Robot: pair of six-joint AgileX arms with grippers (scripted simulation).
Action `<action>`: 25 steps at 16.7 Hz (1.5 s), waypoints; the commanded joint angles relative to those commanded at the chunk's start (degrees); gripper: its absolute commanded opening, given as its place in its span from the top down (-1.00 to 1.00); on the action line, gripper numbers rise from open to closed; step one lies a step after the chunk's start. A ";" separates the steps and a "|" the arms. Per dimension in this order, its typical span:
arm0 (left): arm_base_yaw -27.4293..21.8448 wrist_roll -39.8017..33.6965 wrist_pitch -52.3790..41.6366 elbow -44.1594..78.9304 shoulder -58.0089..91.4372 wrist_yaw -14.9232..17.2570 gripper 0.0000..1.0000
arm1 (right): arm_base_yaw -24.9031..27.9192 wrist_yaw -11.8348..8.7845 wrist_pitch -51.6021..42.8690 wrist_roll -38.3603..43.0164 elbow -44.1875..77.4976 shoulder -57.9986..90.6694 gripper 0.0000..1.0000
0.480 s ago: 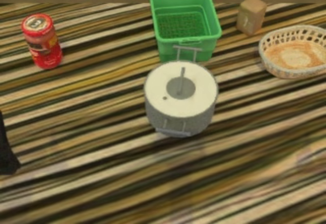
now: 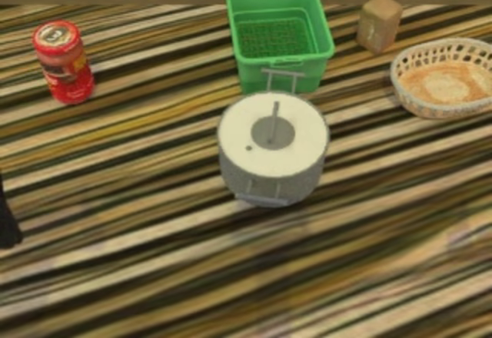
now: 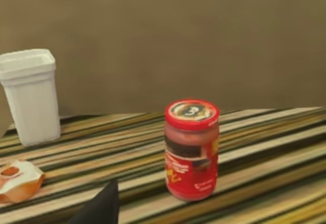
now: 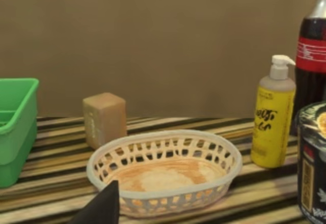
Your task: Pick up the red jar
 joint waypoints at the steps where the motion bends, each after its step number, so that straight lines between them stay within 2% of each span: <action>1: -0.10 0.74 -1.72 3.02 2.86 0.52 -1.00 | 0.00 0.00 0.00 0.00 0.00 0.00 -1.00; 7: -0.65 7.12 -16.53 26.60 28.14 4.23 -1.00 | 0.00 0.00 0.00 0.00 0.00 0.00 -1.00; 14: -0.37 17.30 -39.38 61.24 69.50 7.91 -1.00 | 0.00 0.00 0.00 0.00 0.00 0.00 -1.00; 20: 0.62 26.28 -56.82 92.76 104.35 9.59 -1.00 | 0.00 0.00 0.00 0.00 0.00 0.00 -1.00; 25: 1.70 32.52 -66.14 116.99 126.08 9.88 -1.00 | 0.00 0.00 0.00 0.00 0.00 0.00 -1.00</action>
